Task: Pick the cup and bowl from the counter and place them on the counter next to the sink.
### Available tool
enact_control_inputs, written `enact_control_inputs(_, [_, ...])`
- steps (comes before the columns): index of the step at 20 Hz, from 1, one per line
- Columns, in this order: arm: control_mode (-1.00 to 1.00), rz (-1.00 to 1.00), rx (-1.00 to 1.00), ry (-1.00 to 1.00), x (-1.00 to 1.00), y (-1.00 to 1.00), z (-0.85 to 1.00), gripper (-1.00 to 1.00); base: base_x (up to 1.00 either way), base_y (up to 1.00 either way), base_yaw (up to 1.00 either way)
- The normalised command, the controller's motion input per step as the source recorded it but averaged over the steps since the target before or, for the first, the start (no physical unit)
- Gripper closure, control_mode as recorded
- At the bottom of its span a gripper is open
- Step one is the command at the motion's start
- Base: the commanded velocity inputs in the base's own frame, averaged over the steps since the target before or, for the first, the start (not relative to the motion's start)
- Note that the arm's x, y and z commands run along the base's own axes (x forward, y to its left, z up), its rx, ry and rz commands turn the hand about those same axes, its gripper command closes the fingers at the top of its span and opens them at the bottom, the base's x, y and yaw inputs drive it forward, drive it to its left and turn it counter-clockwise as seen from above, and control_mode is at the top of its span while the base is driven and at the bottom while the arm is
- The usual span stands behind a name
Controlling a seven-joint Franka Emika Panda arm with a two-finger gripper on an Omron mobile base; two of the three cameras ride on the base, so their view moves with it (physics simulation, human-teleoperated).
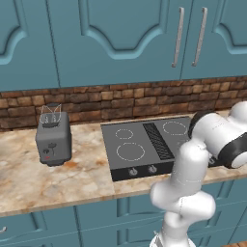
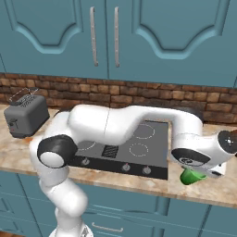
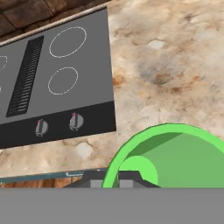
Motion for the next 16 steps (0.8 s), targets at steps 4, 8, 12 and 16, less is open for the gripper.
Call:
enact_control_inputs(4, [-1.0,0.0,-0.07,0.0,-0.47,0.6,0.0,1.0,0.0,0.0,0.0])
enact_control_inputs(8, [-1.0,-0.02,-0.16,0.01,-0.04,0.91,0.09,1.0,0.0,0.0,0.0])
enact_control_inputs(12, [-1.0,-0.16,-0.21,0.06,0.14,0.82,0.12,1.0,0.0,0.0,0.0])
enact_control_inputs(16, [-1.0,-0.16,-0.2,0.22,0.0,0.92,0.13,1.0,0.0,0.0,0.0])
